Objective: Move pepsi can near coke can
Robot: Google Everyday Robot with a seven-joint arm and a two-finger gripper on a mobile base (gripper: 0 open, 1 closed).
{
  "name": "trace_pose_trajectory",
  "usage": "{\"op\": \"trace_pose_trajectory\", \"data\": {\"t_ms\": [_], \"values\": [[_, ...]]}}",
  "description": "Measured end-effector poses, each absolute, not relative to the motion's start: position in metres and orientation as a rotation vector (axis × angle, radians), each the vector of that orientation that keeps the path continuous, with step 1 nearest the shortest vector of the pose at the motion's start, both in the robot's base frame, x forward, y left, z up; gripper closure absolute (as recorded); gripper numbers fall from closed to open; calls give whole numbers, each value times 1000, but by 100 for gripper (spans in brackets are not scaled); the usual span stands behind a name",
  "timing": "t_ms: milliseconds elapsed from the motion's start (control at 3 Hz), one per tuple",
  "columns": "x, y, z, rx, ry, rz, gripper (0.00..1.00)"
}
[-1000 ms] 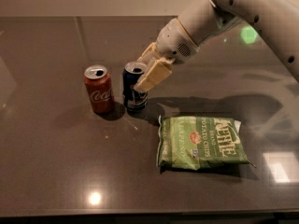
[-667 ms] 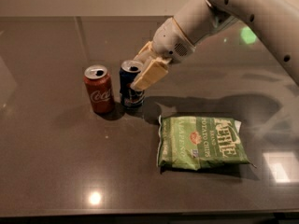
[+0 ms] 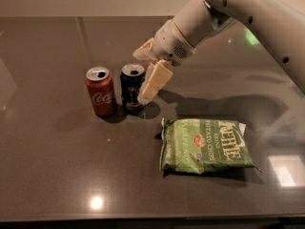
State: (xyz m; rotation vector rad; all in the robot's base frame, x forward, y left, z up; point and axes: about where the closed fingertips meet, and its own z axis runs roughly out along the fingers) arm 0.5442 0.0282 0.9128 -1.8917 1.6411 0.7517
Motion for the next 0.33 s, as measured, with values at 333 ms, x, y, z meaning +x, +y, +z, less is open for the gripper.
{"op": "trace_pose_trajectory", "data": {"t_ms": [333], "values": [[544,28,913,-1892,1641,752,0]]}}
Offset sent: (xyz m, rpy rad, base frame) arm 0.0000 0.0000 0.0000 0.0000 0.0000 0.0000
